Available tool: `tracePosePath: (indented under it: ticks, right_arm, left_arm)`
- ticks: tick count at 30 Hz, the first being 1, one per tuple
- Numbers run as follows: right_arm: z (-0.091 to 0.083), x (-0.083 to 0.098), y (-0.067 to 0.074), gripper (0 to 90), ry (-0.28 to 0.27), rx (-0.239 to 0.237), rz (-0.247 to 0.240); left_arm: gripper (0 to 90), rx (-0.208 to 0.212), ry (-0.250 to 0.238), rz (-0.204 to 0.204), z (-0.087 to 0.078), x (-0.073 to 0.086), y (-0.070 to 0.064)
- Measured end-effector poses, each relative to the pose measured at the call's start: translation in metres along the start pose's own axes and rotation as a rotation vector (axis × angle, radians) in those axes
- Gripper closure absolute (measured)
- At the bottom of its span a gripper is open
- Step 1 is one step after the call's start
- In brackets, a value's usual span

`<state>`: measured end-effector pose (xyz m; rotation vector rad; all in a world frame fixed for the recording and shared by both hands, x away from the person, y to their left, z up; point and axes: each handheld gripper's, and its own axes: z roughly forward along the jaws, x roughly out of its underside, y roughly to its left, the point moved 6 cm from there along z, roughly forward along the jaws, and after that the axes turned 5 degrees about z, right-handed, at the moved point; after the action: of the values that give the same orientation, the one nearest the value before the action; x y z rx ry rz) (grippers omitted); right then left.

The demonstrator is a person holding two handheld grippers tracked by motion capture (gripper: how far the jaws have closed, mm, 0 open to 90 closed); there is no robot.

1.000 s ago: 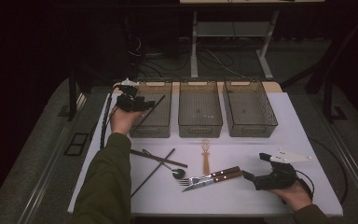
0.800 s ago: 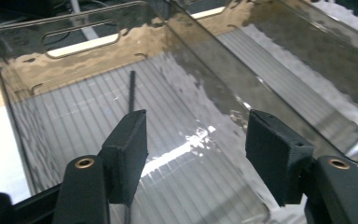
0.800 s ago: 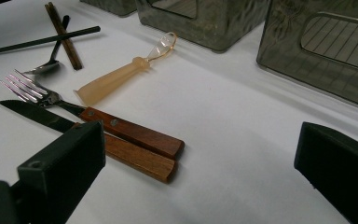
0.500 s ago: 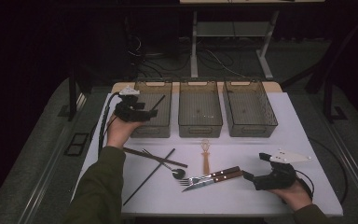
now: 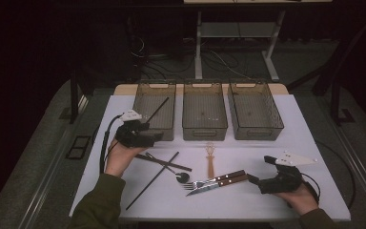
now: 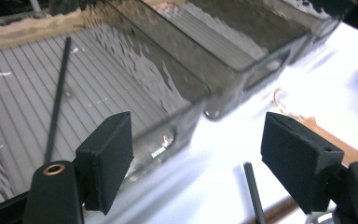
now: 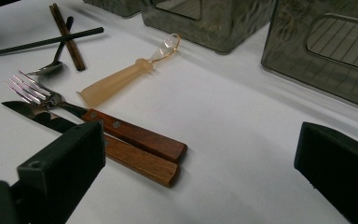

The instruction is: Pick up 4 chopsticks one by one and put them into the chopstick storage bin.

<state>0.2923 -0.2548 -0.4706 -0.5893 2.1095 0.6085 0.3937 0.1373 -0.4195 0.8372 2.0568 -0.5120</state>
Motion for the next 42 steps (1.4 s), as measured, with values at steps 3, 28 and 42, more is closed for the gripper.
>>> tracePosePath:
  ticks: [3, 28, 42]
  right_arm:
    - [0.0, 0.0, 0.001, 1.6, 0.002, -0.004, -0.003]
    - [-0.001, 0.001, 0.002, 1.6, 0.004, 0.001, -0.015]
    - [0.0, 0.001, 0.003, 1.5, 0.009, 0.002, -0.012]
  left_arm:
    - [23.0, -0.005, -0.002, 0.011, -0.004, 0.009, -0.005]
    - [22.3, 0.028, 0.034, 0.059, -0.024, 0.06, -0.039]
    - [39.0, 0.079, 0.056, 0.042, -0.034, 0.082, -0.055]
